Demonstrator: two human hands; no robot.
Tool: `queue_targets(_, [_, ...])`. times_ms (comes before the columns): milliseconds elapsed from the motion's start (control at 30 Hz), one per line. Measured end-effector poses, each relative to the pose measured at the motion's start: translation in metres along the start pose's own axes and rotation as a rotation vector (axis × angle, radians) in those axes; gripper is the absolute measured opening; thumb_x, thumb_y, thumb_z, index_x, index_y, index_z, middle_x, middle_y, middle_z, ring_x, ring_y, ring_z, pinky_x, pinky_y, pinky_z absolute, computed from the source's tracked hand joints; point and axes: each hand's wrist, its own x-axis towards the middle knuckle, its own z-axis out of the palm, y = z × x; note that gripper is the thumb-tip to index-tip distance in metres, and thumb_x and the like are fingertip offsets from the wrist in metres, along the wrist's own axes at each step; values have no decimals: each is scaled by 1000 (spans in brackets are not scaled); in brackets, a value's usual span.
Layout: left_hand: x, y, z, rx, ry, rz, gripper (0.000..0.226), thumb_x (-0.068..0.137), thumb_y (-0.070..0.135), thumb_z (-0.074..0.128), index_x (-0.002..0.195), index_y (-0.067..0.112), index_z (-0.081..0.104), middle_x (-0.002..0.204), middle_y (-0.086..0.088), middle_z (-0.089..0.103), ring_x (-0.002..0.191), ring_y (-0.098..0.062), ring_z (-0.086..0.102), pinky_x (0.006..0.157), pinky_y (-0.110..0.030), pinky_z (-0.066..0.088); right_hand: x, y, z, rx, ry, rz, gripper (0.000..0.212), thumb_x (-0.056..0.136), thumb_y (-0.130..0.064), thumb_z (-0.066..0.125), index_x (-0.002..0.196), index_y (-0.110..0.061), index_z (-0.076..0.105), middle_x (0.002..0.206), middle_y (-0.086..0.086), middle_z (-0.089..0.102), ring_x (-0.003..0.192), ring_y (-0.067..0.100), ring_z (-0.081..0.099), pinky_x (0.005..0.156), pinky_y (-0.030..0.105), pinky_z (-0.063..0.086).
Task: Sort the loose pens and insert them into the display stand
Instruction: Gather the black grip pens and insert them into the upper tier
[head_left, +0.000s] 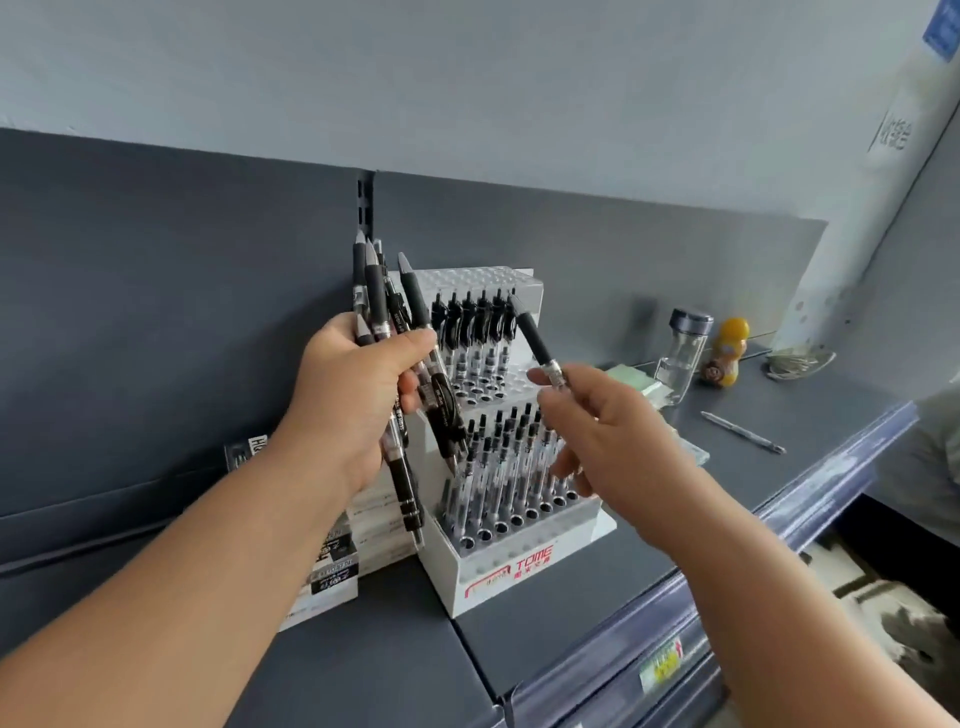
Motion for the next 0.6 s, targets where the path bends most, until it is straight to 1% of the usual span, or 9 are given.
queue_targets(67, [8, -1, 4, 1, 43, 8, 17, 81, 7, 70, 79, 18, 56, 53, 7, 52, 45, -9, 42, 50, -27, 32, 21, 11, -11, -55, -42, -40, 23, 97, -28, 46, 104, -7, 53, 66, 2, 38, 56, 19, 38, 54, 36, 33])
queue_targets(133, [13, -3, 12, 13, 73, 20, 18, 81, 6, 70, 79, 17, 55, 57, 4, 51, 45, -9, 41, 46, -25, 33, 43, 25, -19, -30, -92, -22, 13, 93, -14, 44, 102, -14, 54, 67, 1, 37, 62, 19, 34, 58, 36, 30])
queue_targets(233, [19, -7, 27, 42, 112, 38, 17, 83, 7, 69, 83, 16, 55, 59, 3, 49, 45, -9, 40, 40, -22, 36, 72, 46, -30, -20, -192, -59, 32, 81, -2, 40, 92, -27, 57, 77, 4, 45, 65, 20, 38, 60, 37, 32])
queue_targets(300, [23, -11, 38, 39, 173, 52, 16, 83, 6, 69, 85, 15, 56, 62, 2, 50, 45, -9, 41, 39, -21, 36, 89, 58, -38, -26, -276, -109, 34, 81, 0, 45, 88, -30, 59, 77, 4, 51, 64, 20, 43, 59, 37, 35])
queue_targets(367, [27, -14, 52, 39, 235, 62, 16, 82, 5, 69, 85, 15, 57, 64, 2, 51, 46, -8, 41, 41, -21, 35, 104, 66, -49, 12, -327, -146, 38, 84, -1, 56, 104, -33, 60, 77, -2, 65, 65, 26, 56, 62, 36, 43])
queue_targets(400, [28, -14, 59, 38, 261, 66, 17, 81, 5, 70, 85, 15, 57, 65, 1, 51, 46, -9, 41, 42, -22, 34, 112, 71, -55, 64, -351, -150, 38, 84, -1, 60, 110, -28, 59, 81, -2, 70, 70, 28, 63, 64, 35, 46])
queue_targets(467, [31, -16, 72, 48, 311, 72, 17, 81, 7, 71, 85, 16, 57, 65, 0, 52, 45, -9, 41, 46, -24, 31, 127, 79, -66, 178, -387, -145, 24, 84, -1, 64, 100, -18, 59, 83, 4, 73, 75, 25, 70, 62, 30, 49])
queue_targets(533, [34, -18, 82, 66, 354, 83, 18, 80, 8, 72, 83, 17, 57, 63, 0, 51, 44, -9, 41, 48, -25, 29, 142, 86, -75, 225, -386, -151, 17, 81, -2, 68, 88, -16, 63, 79, 3, 74, 72, 23, 69, 63, 29, 51])
queue_targets(600, [35, -21, 91, 90, 384, 83, 18, 80, 10, 73, 82, 17, 57, 59, 1, 50, 43, -10, 40, 48, -25, 26, 155, 90, -79, 269, -401, -139, 15, 80, -4, 71, 83, -19, 68, 72, -1, 71, 66, 18, 64, 66, 30, 52])
